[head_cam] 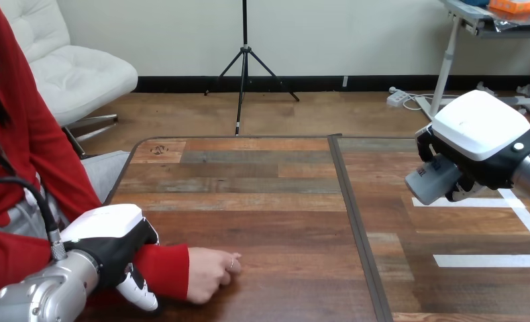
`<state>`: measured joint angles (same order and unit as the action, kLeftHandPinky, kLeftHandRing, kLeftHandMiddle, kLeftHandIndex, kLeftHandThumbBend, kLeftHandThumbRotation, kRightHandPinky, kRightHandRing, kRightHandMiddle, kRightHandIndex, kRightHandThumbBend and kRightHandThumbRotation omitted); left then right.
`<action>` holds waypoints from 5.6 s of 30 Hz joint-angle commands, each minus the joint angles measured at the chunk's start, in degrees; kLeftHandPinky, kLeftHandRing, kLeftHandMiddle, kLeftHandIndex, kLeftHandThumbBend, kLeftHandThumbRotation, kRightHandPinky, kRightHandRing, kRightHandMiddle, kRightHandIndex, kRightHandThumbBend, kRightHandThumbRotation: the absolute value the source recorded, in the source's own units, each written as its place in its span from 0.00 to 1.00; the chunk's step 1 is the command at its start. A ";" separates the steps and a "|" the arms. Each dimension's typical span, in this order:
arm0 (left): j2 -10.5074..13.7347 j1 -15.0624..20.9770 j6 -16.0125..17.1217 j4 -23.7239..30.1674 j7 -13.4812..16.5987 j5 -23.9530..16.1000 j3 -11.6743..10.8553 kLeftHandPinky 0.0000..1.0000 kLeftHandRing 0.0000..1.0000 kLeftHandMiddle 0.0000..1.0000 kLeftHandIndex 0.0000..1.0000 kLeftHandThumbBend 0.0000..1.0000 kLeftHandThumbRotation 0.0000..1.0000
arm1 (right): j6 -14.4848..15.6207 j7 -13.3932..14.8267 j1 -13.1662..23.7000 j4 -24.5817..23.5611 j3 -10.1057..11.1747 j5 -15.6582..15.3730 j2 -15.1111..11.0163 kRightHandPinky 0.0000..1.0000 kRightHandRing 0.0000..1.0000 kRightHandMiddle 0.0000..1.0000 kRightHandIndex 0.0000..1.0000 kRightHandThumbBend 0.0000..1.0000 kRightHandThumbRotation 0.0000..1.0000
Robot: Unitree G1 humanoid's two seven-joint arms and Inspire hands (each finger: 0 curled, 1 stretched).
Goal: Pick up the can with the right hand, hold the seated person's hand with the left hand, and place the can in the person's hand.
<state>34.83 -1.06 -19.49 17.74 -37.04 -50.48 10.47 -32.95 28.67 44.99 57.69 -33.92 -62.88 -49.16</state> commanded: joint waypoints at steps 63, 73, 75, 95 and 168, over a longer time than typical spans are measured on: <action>-8.20 10.20 2.27 11.98 11.93 8.93 -6.27 0.22 0.28 0.37 0.40 0.73 0.00 | 1.74 -3.16 7.95 -1.76 -0.04 0.32 7.25 0.37 0.42 0.47 0.45 0.67 0.00; -9.69 11.66 2.39 11.43 12.79 9.92 -6.12 0.21 0.28 0.36 0.40 0.71 0.00 | 1.86 -4.00 8.52 -3.26 0.09 0.33 8.27 0.35 0.40 0.46 0.44 0.65 0.00; -10.10 11.89 3.13 11.02 13.70 10.33 -6.08 0.21 0.28 0.36 0.40 0.72 0.00 | 1.80 -4.53 8.76 -3.69 0.14 0.43 8.62 0.34 0.40 0.46 0.44 0.64 0.00; -12.33 14.48 1.98 10.47 13.06 10.04 -4.70 0.21 0.28 0.36 0.40 0.70 0.00 | 1.15 -6.22 8.79 -8.83 1.15 1.09 10.71 0.31 0.38 0.43 0.42 0.61 0.00; -18.10 19.66 3.92 7.11 16.77 10.68 -3.04 0.20 0.27 0.37 0.40 0.67 0.00 | 1.68 -14.33 11.08 -25.10 2.83 2.14 20.96 0.27 0.33 0.39 0.38 0.64 0.00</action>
<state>20.07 5.77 -19.00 20.21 -25.14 -42.13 7.20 -32.00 13.92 46.24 38.68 -34.31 -63.12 -29.86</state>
